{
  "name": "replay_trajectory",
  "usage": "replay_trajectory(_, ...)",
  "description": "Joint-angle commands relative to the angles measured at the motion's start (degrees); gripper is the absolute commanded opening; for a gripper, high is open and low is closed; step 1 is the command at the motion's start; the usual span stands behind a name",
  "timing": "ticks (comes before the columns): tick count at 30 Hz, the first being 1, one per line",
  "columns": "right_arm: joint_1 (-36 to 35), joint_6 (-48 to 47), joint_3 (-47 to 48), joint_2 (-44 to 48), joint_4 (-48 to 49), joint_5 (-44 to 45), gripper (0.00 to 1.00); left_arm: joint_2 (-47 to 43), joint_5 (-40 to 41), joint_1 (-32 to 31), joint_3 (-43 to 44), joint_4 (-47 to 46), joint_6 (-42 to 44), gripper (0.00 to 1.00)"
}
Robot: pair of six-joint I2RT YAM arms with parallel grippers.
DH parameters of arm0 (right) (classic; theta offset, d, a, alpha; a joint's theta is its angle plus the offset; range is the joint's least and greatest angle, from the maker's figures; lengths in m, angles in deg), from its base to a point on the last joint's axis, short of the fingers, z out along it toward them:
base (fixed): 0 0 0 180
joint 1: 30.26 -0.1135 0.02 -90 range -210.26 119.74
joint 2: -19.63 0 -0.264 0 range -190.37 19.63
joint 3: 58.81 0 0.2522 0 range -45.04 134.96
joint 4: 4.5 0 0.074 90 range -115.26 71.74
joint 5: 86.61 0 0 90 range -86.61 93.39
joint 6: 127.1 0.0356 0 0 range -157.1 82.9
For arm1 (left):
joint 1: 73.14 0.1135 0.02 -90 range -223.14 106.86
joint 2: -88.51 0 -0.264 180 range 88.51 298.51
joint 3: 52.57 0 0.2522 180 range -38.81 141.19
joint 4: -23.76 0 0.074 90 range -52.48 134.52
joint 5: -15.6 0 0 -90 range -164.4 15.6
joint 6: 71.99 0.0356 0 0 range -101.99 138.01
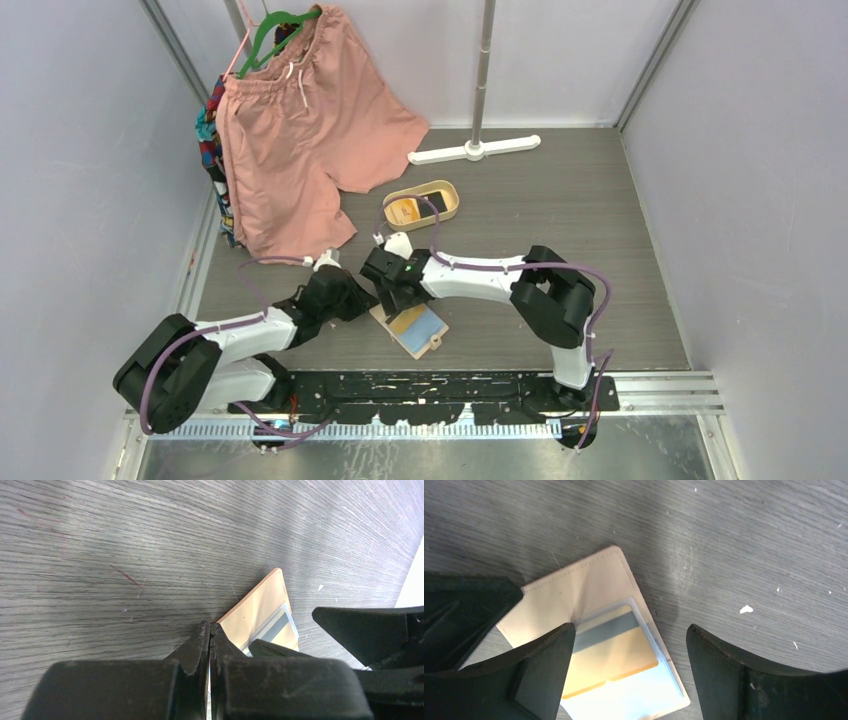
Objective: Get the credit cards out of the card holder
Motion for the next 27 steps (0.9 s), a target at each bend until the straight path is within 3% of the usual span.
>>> replay_trajectory(1,-1.0,0.7,-1.4,4.5,-3.3,0.7,0.86,1.7,3.1,0.3,-0.6,4.3,1.5,0.0)
replay_trajectory(6,-1.0,1.6,0.0,8.5,-3.8,5.6,0.89,2.2,3.3,0.2,-0.5,4.0,1.3,0.0)
replay_trajectory(9,-0.7,3.5,-2.2,13.7,1.9,5.8,0.92,2.2,3.9,0.3,-0.7,4.1,0.4,0.0)
replay_trajectory(15,6.4,13.3,-20.4,25.8,28.3,-12.0,0.93,-0.1,7.1,0.2,-2.6,4.1,-4.4,0.0)
replay_trajectory(27,8.1,22.5,-29.7,22.0,51.5,-23.4,0.93,-9.1,19.4,0.1,-2.2,14.0,-15.4,0.0)
